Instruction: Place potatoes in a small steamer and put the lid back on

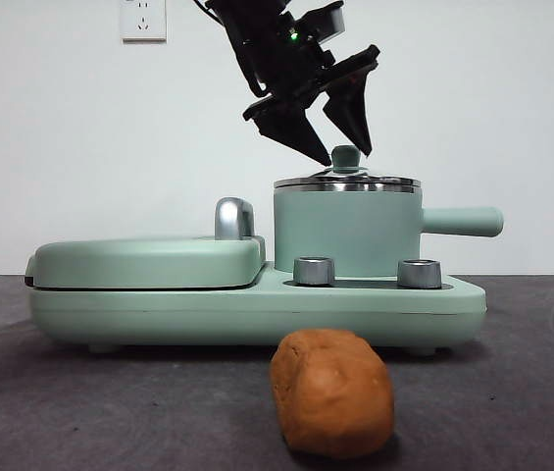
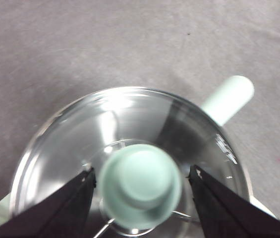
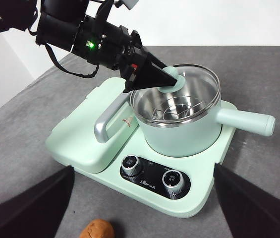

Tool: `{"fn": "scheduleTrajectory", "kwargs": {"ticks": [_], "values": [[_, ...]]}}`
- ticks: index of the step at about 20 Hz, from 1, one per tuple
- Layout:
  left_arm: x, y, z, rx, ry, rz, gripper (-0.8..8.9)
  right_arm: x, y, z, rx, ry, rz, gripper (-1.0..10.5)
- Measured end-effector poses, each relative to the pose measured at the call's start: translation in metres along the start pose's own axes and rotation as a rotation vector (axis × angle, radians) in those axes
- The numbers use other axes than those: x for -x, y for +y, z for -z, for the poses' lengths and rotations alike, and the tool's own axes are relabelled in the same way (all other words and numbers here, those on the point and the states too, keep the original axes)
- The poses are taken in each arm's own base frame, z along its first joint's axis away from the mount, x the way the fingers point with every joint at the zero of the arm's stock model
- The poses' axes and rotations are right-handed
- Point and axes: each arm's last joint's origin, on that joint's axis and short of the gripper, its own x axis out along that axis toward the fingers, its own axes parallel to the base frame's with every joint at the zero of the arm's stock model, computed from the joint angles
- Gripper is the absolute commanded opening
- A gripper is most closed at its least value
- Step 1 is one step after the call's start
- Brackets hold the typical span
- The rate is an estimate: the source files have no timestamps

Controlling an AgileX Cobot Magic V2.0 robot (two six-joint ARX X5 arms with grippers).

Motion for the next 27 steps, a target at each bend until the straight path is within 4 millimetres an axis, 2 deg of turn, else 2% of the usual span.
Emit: {"fn": "scheduleTrajectory", "kwargs": {"ticks": [2, 6, 10, 12, 16, 19, 23, 27], "values": [[-0.002, -0.003, -0.001, -0.009, -0.008, 0.005, 2.62, 0.0, 0.0, 0.001, -0.005, 0.007, 0.001, 4.5], [-0.006, -0.002, 0.001, -0.01, -0.004, 0.001, 0.89, 0.0, 0.0, 0.002, -0.011, 0.016, 0.002, 4.5], [-0.006, -0.001, 0.001, -0.015, -0.005, 0.0, 0.74, 0.0, 0.0, 0.002, -0.011, 0.016, 0.002, 4.5], [-0.006, -0.001, 0.0, -0.018, -0.006, 0.0, 0.18, 0.0, 0.0, 0.002, -0.011, 0.016, 0.002, 4.5], [-0.004, -0.001, -0.001, -0.015, -0.003, -0.001, 0.19, -0.001, -0.001, 0.002, -0.019, 0.029, 0.001, 4.5], [0.006, 0.003, -0.006, 0.01, 0.012, -0.005, 0.19, -0.007, 0.0, 0.0, -0.058, 0.11, -0.019, 4.5], [0.025, 0.007, -0.018, 0.022, 0.012, -0.018, 0.19, -0.023, 0.004, -0.013, -0.086, 0.217, -0.061, 4.5], [0.04, 0.014, -0.022, 0.033, 0.005, -0.033, 0.19, -0.051, 0.018, -0.025, -0.104, 0.319, -0.068, 4.5]]}}
